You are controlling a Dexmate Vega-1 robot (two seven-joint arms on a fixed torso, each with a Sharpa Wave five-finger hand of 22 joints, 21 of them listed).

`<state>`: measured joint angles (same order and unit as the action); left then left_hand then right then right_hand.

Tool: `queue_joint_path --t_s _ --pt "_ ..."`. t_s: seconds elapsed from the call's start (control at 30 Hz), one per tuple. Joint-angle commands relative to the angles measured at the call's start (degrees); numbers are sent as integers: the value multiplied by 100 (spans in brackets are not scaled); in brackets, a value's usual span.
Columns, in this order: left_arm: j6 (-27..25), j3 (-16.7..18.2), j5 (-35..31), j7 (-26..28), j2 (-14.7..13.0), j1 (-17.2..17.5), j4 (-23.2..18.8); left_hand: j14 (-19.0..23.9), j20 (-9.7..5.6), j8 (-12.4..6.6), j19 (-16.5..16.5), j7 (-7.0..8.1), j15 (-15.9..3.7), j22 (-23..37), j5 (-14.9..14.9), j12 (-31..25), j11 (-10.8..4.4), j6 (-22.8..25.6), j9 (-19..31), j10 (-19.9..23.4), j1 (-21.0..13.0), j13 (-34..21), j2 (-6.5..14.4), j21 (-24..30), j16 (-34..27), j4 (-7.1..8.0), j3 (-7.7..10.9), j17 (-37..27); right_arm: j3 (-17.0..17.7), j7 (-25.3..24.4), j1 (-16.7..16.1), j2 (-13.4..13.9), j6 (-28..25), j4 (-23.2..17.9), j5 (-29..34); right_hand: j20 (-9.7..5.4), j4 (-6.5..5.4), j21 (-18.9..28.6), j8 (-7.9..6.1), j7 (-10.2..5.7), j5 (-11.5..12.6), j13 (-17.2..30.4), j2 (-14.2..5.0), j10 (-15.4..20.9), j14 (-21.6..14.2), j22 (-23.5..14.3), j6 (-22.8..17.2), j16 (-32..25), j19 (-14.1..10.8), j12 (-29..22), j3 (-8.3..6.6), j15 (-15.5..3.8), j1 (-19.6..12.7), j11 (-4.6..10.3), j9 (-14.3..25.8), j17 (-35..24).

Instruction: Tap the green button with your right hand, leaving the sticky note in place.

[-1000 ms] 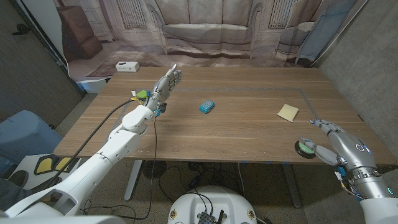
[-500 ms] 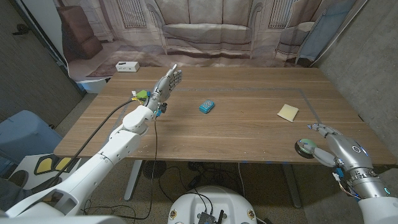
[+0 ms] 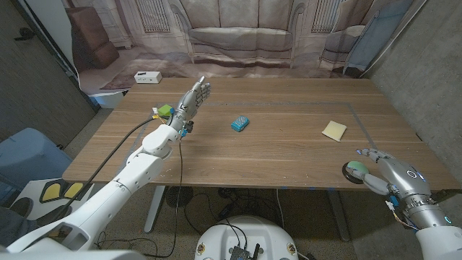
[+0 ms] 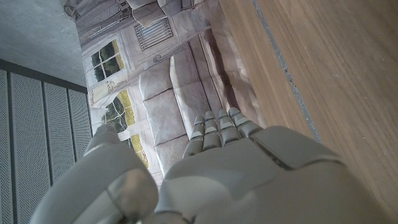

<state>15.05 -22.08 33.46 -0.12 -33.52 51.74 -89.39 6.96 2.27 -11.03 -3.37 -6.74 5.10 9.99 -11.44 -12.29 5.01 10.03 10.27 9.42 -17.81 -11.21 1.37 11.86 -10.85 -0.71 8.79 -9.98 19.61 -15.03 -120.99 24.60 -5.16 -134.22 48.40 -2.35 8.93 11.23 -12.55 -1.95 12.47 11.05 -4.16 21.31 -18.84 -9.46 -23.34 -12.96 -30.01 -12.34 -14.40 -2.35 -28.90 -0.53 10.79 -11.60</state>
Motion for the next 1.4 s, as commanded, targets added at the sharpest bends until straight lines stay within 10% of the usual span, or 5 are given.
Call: queue_joint_path --t_s 0.03,1.4 --pt "-6 33 -5 36 -39 42 -62 14 57 7 13 14 -41 24 3 3 -36 9 7 12 -11 -10 67 -21 9 -47 13 -29 -40 337 -19 177 -343 -61 53 13 -21 24 -21 1 -42 34 -11 41 -15 -30 -56 -23 -55 -14 -22 -102 -7 10 17 -33" --pt "-32 5 29 -6 31 -72 125 -10 75 12 44 27 -36 26 8 10 -33 16 8 6 -11 -11 89 -45 14 -67 3 -29 -217 1356 205 737 -1098 -184 56 119 -65 16 87 35 -106 25 -25 242 -137 -35 109 -23 -107 -5 -103 -60 87 4 19 -50"
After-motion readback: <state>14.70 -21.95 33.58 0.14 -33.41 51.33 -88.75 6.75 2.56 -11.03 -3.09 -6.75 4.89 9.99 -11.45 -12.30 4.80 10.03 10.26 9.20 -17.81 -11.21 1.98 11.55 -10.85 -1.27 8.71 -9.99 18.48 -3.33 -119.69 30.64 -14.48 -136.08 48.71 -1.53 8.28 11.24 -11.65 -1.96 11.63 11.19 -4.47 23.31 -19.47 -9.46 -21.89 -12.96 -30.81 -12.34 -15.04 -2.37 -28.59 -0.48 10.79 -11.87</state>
